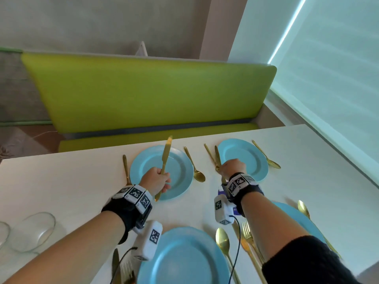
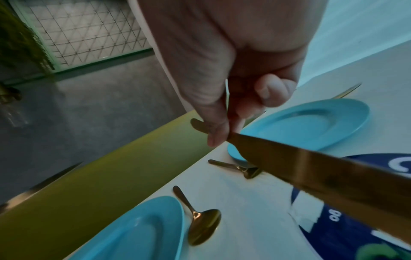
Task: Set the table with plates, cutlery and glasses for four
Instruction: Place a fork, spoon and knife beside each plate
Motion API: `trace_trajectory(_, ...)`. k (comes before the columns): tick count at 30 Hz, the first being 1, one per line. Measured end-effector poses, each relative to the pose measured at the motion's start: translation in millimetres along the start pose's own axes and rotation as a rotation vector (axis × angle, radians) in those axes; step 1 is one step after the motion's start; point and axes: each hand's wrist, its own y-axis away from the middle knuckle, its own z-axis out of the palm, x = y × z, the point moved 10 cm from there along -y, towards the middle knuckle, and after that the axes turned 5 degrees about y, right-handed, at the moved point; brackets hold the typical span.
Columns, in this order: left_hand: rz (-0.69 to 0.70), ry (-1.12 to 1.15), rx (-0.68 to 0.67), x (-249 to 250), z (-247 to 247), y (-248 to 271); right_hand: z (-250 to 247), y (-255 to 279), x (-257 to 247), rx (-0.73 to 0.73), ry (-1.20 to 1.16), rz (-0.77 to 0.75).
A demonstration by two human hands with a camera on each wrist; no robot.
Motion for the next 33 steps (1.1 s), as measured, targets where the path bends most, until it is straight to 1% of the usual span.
trace_trajectory(2, -0.007, 0.023, 0.016, 3.3, 2.3, -11.3, 4.9, -17.8, -6.3, -0.012, 0.024, 0.006)
trace_trajectory(5, -0.009, 0.049, 0.042, 7.5, 5.7, -27.3, 21.6, -39.9, -10.5, -0.082, 0.032, 0.016)
trace_trajectory(8, -0.01, 0.032, 0.061, 10.0, 8.4, -41.4, 43.1, -58.6, -7.0, -0.165, -0.096, 0.042)
trace_trajectory(11, -0.015, 0.038, 0.07, 10.5, 11.0, -51.0, 54.9, -71.5, -5.7, -0.196, -0.161, 0.059)
trace_trajectory(12, -0.021, 0.04, 0.075, 9.5, 11.5, -53.4, 57.4, -76.1, -6.2, -0.195, -0.163, 0.063)
trace_trajectory(15, -0.044, 0.04, 0.092, 4.7, 11.6, -58.3, 62.7, -84.6, -13.2, -0.176, -0.034, 0.055)
trace_trajectory(17, -0.054, 0.032, 0.1, 1.4, 11.9, -60.5, 67.0, -89.6, -16.0, -0.165, -0.003, 0.051)
trace_trajectory(21, -0.071, 0.031, 0.108, -2.7, 12.0, -62.7, 79.0, -94.4, -15.3, -0.21, -0.107, 0.048)
trace_trajectory(25, -0.074, 0.04, 0.118, -1.9, 11.7, -64.5, 77.4, -93.8, -18.3, -0.156, -0.082, 0.072)
trace_trajectory(27, -0.07, 0.045, 0.122, 0.3, 12.3, -65.6, 75.1, -94.4, -23.2, -0.127, -0.076, 0.054)
trace_trajectory(33, -0.07, 0.037, 0.121, 4.2, 14.0, -69.5, 71.8, -100.9, -24.2, -0.085, -0.155, 0.097)
